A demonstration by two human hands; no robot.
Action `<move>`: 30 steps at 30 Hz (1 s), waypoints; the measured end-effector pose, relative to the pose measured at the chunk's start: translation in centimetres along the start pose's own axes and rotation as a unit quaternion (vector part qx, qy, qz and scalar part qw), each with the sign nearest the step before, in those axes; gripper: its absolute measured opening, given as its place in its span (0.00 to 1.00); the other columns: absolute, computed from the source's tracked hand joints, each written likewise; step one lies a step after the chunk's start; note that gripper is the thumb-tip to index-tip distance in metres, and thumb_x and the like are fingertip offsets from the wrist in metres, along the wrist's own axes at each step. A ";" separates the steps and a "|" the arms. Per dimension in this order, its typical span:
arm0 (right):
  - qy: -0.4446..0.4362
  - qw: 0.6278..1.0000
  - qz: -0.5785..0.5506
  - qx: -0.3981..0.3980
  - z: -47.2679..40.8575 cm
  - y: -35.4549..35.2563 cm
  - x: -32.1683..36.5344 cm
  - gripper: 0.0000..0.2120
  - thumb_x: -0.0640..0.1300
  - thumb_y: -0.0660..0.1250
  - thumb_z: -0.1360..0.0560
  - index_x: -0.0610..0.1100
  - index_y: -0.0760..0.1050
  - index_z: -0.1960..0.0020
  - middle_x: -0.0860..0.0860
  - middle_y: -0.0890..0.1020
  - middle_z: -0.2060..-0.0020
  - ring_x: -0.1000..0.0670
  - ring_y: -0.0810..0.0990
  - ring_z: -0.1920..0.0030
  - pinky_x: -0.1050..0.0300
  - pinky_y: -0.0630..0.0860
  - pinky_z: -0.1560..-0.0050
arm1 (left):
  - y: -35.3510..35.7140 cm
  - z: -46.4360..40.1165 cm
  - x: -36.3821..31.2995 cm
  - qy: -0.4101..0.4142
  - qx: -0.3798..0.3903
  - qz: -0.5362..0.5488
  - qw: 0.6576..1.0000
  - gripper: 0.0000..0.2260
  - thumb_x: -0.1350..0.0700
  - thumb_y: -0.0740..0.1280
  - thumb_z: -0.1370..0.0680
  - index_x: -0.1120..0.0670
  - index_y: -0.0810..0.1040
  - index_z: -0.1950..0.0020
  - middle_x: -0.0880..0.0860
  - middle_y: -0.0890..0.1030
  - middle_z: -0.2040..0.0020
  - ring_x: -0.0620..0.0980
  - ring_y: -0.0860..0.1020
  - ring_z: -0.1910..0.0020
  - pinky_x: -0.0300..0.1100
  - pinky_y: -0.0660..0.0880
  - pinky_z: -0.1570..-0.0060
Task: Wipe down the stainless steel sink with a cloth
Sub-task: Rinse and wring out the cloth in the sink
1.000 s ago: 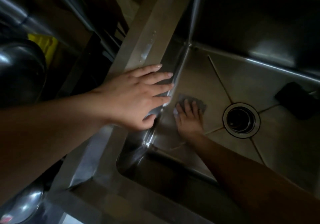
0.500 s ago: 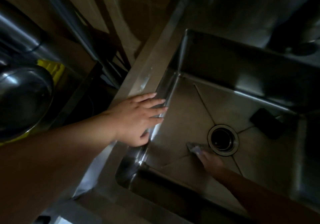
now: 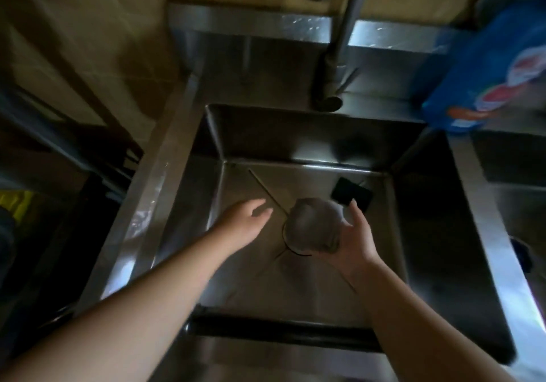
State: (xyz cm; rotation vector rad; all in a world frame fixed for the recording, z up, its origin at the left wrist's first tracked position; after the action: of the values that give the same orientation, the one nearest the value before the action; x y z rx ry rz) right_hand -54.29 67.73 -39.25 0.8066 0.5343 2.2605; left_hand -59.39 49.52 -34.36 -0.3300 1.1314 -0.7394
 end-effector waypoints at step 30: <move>0.027 0.978 0.173 -0.117 -6.0 -0.8 3.7 0.14 0.54 0.67 0.27 0.47 0.72 0.66 0.52 0.70 0.76 0.55 0.65 0.77 0.65 0.63 0.78 | 2.5 -3.8 -2.2 -0.145 0.020 0.203 0.968 0.21 0.43 0.48 0.20 0.54 0.75 0.48 0.52 0.77 0.55 0.50 0.75 0.55 0.45 0.69 0.52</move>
State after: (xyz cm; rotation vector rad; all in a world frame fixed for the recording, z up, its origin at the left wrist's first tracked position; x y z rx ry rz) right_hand -60.09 70.00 -42.60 0.7668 0.1506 2.6084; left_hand -62.40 53.33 -35.87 -0.1572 0.8672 -0.3378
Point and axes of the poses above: each hand's wrist, its own z-axis away from the middle knuckle, its own y-axis out of the palm, x = y × z, the point moved 7 cm from there along -z, towards the middle knuckle
